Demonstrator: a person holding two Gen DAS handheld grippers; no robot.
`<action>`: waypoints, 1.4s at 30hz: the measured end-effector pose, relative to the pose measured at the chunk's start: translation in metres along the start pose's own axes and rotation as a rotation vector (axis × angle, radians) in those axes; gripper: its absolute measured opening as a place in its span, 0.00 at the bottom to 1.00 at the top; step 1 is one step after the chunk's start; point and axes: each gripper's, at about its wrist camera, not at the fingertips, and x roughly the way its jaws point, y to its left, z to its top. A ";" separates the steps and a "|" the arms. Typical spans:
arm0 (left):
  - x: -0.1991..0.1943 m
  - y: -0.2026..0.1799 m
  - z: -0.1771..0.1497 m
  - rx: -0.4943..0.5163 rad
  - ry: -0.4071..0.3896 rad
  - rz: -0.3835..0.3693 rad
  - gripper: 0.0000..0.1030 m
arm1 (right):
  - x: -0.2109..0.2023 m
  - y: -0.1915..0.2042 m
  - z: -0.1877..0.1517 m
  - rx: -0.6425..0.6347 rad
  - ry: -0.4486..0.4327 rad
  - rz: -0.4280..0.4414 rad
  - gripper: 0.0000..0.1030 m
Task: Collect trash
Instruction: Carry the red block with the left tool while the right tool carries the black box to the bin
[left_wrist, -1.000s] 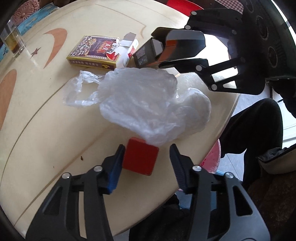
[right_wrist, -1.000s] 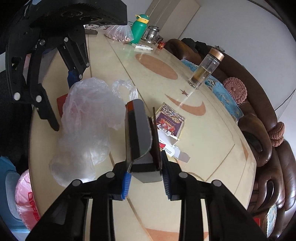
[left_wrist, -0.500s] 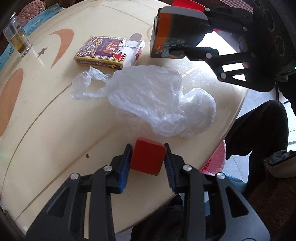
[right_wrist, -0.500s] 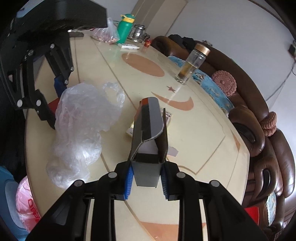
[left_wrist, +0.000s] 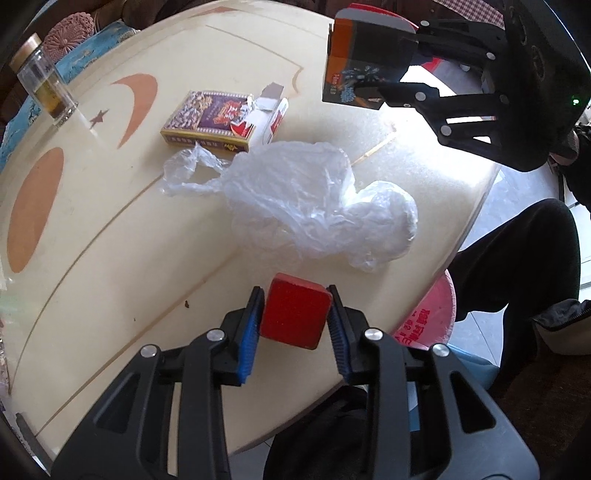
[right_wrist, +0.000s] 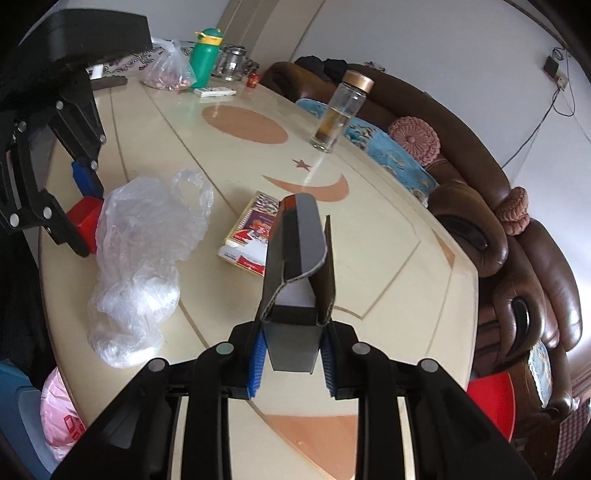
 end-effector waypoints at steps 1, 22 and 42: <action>-0.003 -0.002 0.000 0.002 -0.005 0.004 0.33 | -0.002 0.000 0.000 0.003 0.007 -0.004 0.25; -0.076 -0.047 -0.029 0.035 -0.130 0.067 0.33 | -0.089 0.011 0.011 0.090 0.044 -0.109 0.25; -0.115 -0.111 -0.087 0.072 -0.224 0.074 0.33 | -0.189 0.070 -0.006 0.224 0.102 -0.062 0.25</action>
